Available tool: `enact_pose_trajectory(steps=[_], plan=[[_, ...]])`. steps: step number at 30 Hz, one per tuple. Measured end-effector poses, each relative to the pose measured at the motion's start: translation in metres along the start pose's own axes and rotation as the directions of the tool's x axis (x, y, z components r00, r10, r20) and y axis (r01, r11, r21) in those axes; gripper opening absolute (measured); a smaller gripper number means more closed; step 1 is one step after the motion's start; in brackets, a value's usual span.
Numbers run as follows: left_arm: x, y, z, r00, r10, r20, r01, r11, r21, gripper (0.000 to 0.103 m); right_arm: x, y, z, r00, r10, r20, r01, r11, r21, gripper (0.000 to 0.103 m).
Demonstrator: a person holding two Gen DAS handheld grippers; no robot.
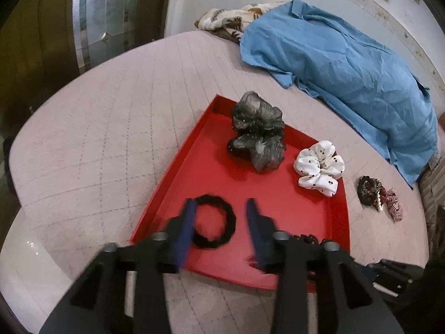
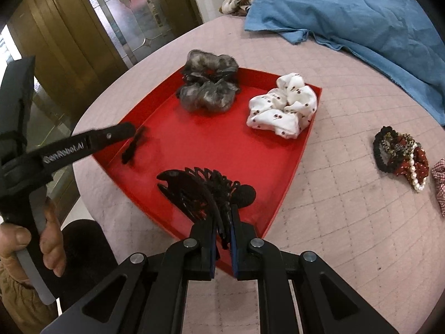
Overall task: Organize jewelry
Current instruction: 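Carry the hair tie and claw clip into the red tray and release, then grasp the black beaded hair tie with the left tool while the right tool grasps the plaid scrunchie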
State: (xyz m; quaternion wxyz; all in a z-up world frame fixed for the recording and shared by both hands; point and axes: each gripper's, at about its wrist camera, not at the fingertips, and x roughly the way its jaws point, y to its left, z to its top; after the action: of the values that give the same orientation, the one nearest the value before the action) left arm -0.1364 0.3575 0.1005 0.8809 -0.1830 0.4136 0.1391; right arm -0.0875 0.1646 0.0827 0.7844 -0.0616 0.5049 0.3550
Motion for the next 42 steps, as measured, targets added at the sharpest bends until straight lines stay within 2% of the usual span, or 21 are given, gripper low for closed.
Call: enact_pose_trajectory(steps=[4,6,8,10,11,16,19,24,30,36,42], plan=[[-0.016,-0.007,0.000,0.999,0.032,0.019,-0.032,0.999,0.020,0.043,0.000,0.006,-0.006,1.000,0.021,-0.001,-0.021,1.000,-0.008,0.011],[-0.025,-0.011,0.000,0.998,0.049,0.036,-0.050,0.998,0.031,0.047,-0.002,0.009,-0.008,1.000,0.020,0.008,-0.020,1.000,-0.018,0.012],[-0.033,-0.014,0.001,0.997,0.058,0.051,-0.060,0.998,0.037,0.050,-0.008,0.011,-0.009,0.999,0.026,0.021,-0.026,0.999,-0.032,0.021],[-0.039,-0.018,0.001,0.996,0.067,0.065,-0.070,0.997,0.042,0.053,-0.016,0.014,-0.012,0.999,0.033,0.042,-0.031,0.999,-0.043,0.044],[-0.043,-0.020,0.001,0.995,0.071,0.071,-0.074,0.996,0.045,0.054,-0.021,0.016,-0.013,0.998,0.032,0.059,-0.029,0.998,-0.052,0.046],[-0.052,-0.034,-0.001,0.993,0.082,0.080,-0.088,0.994,0.070,0.056,-0.040,0.021,-0.023,0.994,0.024,0.102,-0.014,0.995,-0.100,0.048],[-0.056,-0.048,-0.004,0.993,0.081,0.086,-0.090,0.991,0.102,0.056,-0.052,0.013,-0.034,0.992,0.014,0.123,-0.001,0.995,-0.100,0.053],[-0.059,-0.070,-0.008,0.993,0.077,0.089,-0.090,0.985,0.148,0.058,-0.074,-0.023,-0.054,0.988,-0.031,0.150,0.036,0.999,-0.034,0.056],[-0.056,-0.112,-0.018,0.997,0.039,0.070,-0.056,0.968,0.244,0.058,-0.098,-0.090,-0.083,0.981,-0.110,0.161,0.089,0.987,0.134,0.057],[-0.051,-0.153,-0.027,0.999,-0.044,0.013,0.038,0.950,0.310,0.058,-0.116,-0.147,-0.106,0.968,-0.187,0.167,0.138,0.953,0.268,0.057],[-0.032,-0.197,-0.030,0.988,-0.144,-0.052,0.153,0.928,0.339,0.058,-0.128,-0.190,-0.120,0.959,-0.222,0.175,0.146,0.919,0.367,0.057]])
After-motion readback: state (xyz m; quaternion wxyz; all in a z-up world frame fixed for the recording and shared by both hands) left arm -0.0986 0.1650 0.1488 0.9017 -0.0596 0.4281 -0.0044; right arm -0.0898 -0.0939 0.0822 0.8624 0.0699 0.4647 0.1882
